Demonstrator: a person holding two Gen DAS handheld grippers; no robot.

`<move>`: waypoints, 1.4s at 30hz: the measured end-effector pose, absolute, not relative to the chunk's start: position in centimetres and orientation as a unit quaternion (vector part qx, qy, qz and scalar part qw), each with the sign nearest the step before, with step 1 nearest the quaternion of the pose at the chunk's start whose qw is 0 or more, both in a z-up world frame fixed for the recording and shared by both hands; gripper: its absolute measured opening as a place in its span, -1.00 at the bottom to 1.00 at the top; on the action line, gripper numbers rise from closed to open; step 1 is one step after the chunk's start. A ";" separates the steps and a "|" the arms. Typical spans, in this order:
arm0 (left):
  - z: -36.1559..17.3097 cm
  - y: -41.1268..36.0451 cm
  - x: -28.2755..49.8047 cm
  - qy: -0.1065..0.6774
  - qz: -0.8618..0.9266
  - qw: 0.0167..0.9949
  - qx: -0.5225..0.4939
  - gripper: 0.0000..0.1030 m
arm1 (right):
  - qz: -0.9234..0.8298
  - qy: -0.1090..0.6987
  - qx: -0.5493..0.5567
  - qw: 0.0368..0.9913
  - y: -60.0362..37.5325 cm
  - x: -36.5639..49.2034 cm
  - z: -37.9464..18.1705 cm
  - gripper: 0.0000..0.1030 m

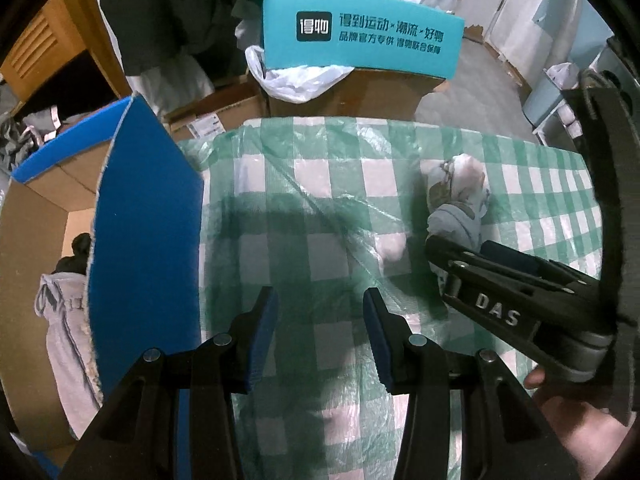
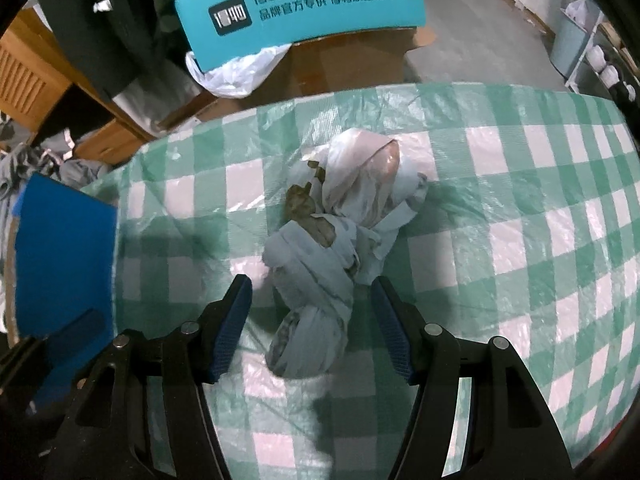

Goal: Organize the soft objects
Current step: 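Lower the open right gripper onto the crumpled white cloth, then close the right gripper on the white cloth and lift it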

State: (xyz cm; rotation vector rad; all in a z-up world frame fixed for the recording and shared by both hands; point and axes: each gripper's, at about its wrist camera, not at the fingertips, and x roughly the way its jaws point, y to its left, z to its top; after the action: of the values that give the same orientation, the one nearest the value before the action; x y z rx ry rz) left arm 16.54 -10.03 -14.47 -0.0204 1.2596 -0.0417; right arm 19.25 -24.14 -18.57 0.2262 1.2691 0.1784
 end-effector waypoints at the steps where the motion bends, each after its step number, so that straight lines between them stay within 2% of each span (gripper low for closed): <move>1: -14.5 -10.0 16.6 0.590 -0.020 0.807 -0.011 -0.13 | 0.083 0.593 0.104 0.794 -24.1 19.3 -18.9 0.12; 2: -14.6 -10.0 16.6 0.591 -0.021 0.806 -0.012 -0.13 | 0.083 0.593 0.102 0.794 -24.2 19.3 -19.2 -0.16; 5: -14.7 -9.9 16.5 0.594 -0.022 0.804 -0.010 -0.13 | 0.086 0.597 0.107 0.790 -24.5 19.0 -19.7 -0.30; 11: -15.3 -9.4 16.1 0.607 -0.022 0.794 -0.023 -0.09 | 0.084 0.604 0.107 0.785 -25.9 17.2 -19.7 -0.34; 16: -15.4 -9.9 15.3 0.604 -0.026 0.797 -0.008 0.04 | 0.093 0.620 0.109 0.772 -27.2 14.6 -19.9 -0.34; 29: -15.7 -12.3 12.4 0.610 -0.040 0.791 0.022 0.04 | 0.099 0.635 0.105 0.759 -30.4 8.6 -19.8 -0.34; 34: -15.9 -12.9 11.6 0.611 -0.045 0.789 0.032 0.04 | 0.101 0.645 0.097 0.751 -31.5 6.8 -19.3 -0.27; 36: -15.9 -13.2 11.3 0.611 -0.046 0.789 0.038 0.04 | 0.090 0.647 0.102 0.750 -32.4 6.2 -18.9 -0.08; 38: -15.9 -13.5 11.1 0.612 -0.048 0.789 0.041 0.04 | 0.075 0.642 0.115 0.754 -33.5 5.7 -18.5 0.21; 42: -15.9 -13.9 10.6 0.613 -0.052 0.787 0.047 0.05 | 0.054 0.629 0.128 0.765 -34.9 5.3 -17.7 0.25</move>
State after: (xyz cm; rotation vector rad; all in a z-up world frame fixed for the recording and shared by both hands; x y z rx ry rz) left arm 10.65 -13.88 -15.89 0.1008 1.3209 -0.1126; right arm 5.29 -34.89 -17.75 0.2787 1.3657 0.1164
